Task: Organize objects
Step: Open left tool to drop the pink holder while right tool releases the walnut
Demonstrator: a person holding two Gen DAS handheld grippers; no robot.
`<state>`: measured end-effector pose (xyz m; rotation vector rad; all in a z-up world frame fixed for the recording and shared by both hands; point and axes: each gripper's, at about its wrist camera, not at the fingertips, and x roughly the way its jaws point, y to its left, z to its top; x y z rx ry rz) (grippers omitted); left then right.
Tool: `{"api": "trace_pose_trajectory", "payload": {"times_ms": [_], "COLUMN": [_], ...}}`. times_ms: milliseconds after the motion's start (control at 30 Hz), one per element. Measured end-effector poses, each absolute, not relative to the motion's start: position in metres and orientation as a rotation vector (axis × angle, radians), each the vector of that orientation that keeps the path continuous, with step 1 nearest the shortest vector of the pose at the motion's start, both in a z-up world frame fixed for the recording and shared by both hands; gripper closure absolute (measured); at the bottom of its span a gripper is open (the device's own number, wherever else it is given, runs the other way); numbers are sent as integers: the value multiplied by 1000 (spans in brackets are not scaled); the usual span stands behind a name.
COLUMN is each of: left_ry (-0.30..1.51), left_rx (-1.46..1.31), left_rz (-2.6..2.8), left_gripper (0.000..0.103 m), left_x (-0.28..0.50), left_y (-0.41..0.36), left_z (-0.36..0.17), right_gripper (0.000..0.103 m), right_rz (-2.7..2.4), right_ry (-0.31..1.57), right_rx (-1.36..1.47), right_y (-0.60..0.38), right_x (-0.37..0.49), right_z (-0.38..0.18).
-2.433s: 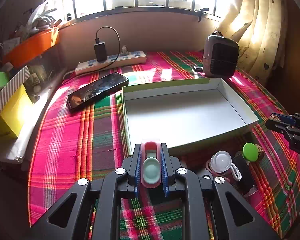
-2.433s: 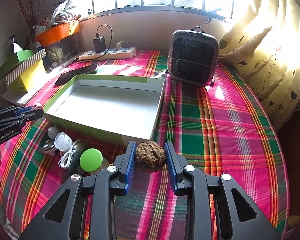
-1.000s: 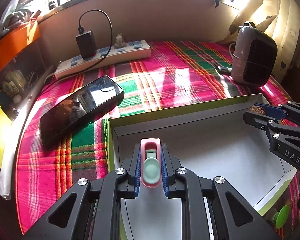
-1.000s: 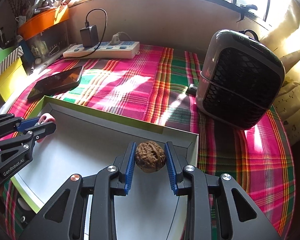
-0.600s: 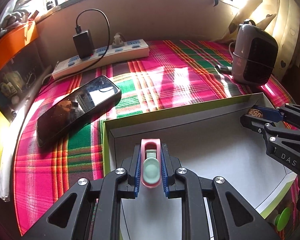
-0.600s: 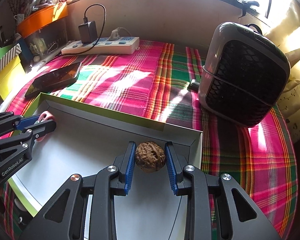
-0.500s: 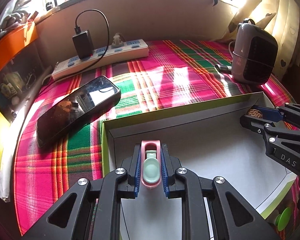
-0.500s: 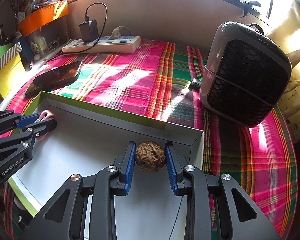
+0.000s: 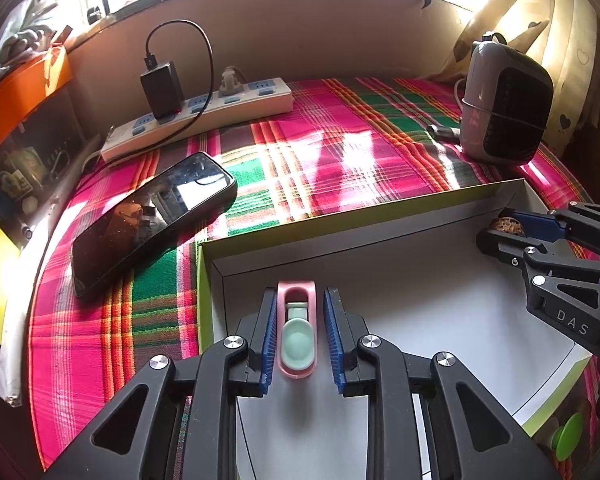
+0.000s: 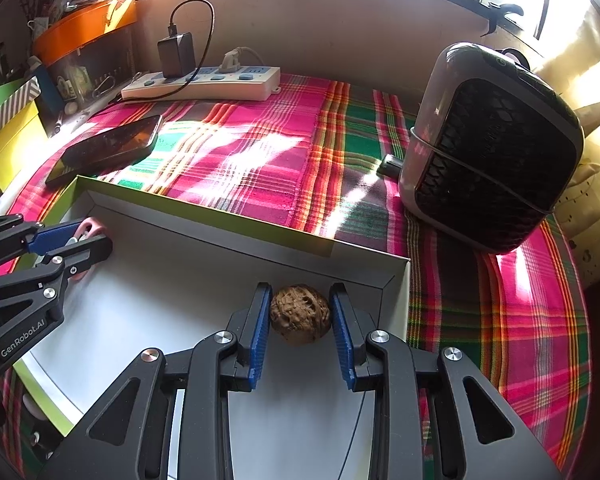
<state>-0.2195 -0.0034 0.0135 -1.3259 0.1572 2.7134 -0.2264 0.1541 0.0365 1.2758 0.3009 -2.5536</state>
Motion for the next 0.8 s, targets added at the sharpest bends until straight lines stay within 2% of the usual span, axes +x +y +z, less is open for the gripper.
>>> {"api": "trace_pose_trajectory", "payload": {"times_ms": [200, 267, 300, 433, 800], "left_ry": [137, 131, 128, 120, 81], "left_rx": [-1323, -1326, -1326, -1315, -1283], "left_rz": [2709, 2706, 2705, 2714, 2740], "left_gripper": [73, 73, 72, 67, 65], "left_x": [-217, -216, -215, -210, -188], "left_y": [-4, -5, -5, -6, -13], "left_z": [15, 15, 16, 19, 31], "right_gripper": [72, 62, 61, 60, 60], "right_rz": [-2564, -2572, -2573, -2581, -2609], "right_ry": [276, 271, 267, 259, 216], "right_rx": [1262, 1252, 1248, 1233, 1196], "right_y": [157, 158, 158, 159, 165], "right_x": [-224, -223, -222, -217, -195], "right_z": [39, 41, 42, 46, 57]}}
